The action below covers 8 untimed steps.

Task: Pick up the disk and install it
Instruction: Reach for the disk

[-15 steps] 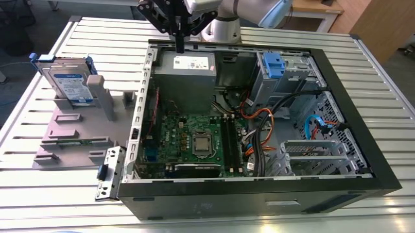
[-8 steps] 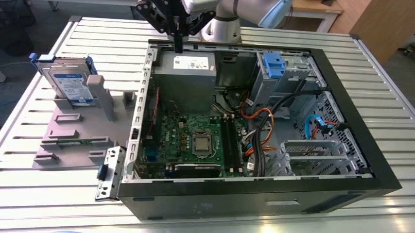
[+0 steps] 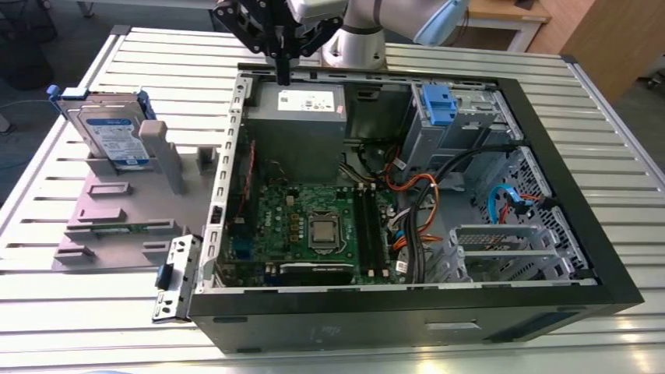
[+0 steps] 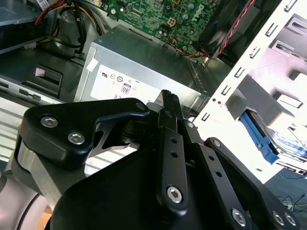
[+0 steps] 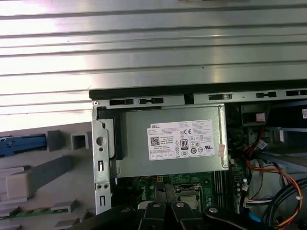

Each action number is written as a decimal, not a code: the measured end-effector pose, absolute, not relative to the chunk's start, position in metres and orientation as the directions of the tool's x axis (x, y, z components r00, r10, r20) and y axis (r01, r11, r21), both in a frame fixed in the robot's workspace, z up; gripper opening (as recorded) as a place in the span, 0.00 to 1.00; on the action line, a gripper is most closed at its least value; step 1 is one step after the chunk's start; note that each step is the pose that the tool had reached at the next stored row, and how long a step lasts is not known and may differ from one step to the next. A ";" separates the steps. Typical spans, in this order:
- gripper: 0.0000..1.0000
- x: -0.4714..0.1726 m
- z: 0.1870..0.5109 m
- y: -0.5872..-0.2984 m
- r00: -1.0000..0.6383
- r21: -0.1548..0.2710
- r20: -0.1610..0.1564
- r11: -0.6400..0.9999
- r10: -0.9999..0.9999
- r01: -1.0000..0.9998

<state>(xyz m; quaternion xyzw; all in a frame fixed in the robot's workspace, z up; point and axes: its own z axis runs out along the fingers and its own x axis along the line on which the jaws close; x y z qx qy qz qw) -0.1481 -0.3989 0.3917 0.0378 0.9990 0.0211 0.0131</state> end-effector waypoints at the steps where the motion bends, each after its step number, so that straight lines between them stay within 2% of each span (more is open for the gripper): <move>1: 0.11 -0.148 0.392 -0.399 -0.997 0.043 -0.025 0.996 0.076 0.075; 8: 0.11 -0.153 0.391 -0.399 -0.997 0.043 -0.025 0.996 0.076 0.075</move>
